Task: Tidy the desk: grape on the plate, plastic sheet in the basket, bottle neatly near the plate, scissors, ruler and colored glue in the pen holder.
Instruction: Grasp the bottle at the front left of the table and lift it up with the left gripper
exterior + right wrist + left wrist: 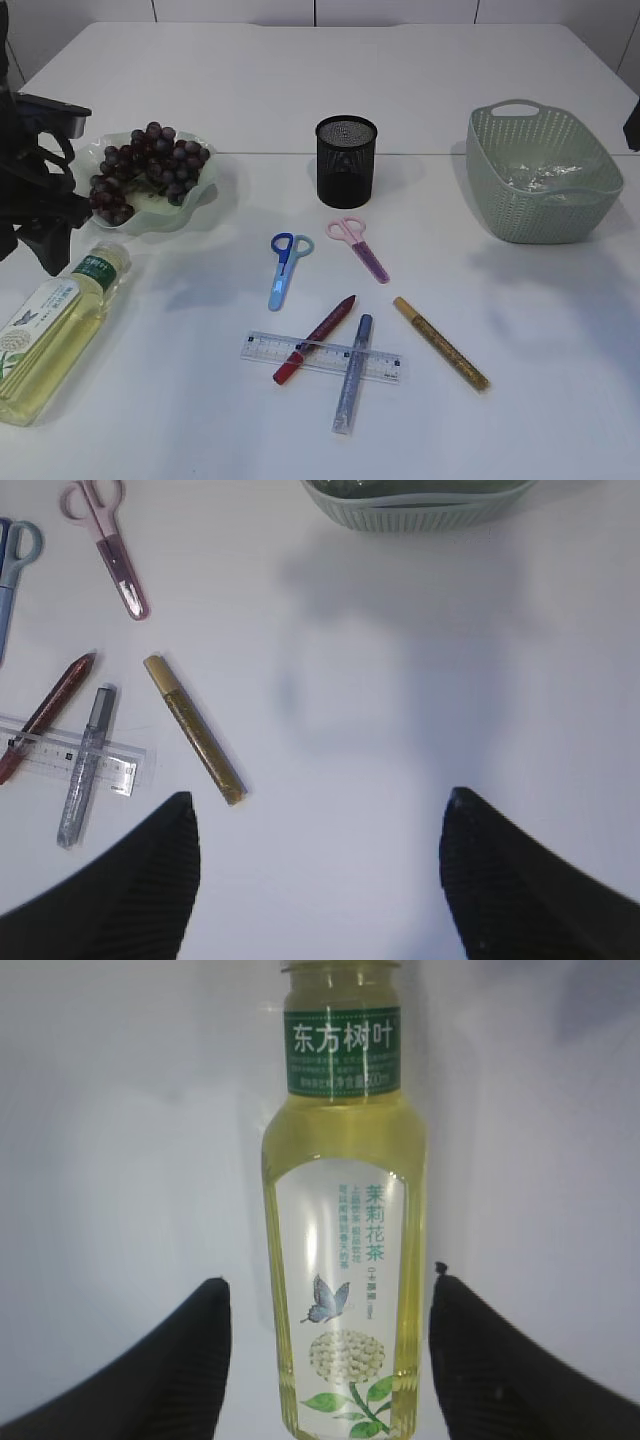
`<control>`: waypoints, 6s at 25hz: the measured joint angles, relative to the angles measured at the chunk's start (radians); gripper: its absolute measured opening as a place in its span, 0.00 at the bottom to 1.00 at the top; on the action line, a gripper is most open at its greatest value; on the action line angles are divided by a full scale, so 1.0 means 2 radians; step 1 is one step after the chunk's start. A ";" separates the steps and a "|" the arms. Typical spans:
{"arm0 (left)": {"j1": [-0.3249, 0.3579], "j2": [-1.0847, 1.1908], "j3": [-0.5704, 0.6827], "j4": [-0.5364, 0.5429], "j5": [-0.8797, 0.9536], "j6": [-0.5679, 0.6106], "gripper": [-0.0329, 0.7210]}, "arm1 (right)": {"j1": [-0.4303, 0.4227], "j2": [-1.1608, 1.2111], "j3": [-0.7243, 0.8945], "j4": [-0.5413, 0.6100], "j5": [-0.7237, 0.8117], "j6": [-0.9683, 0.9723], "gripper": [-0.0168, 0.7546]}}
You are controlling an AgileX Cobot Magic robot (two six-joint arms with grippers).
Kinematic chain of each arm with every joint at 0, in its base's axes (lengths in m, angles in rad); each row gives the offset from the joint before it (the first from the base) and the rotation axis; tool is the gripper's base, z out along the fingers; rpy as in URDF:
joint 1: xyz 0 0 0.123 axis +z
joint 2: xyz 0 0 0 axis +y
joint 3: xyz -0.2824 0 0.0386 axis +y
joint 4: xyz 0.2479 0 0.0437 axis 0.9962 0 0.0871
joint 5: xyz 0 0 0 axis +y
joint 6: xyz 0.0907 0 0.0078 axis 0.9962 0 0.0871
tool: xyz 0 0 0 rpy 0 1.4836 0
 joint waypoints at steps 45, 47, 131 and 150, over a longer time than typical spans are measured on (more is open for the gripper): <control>0.033 0.120 -0.009 -0.057 -0.023 0.049 0.75 | 0.000 0.000 0.000 0.001 0.000 -0.007 0.75; 0.033 0.125 -0.009 -0.060 -0.025 0.049 0.77 | 0.000 0.000 0.000 0.002 0.000 -0.007 0.75; 0.033 0.059 -0.004 -0.060 -0.070 0.052 0.64 | 0.000 0.000 0.000 0.003 0.000 -0.007 0.75; 0.033 -0.022 -0.001 -0.085 -0.077 0.052 0.64 | 0.000 0.000 0.000 0.003 0.000 -0.007 0.75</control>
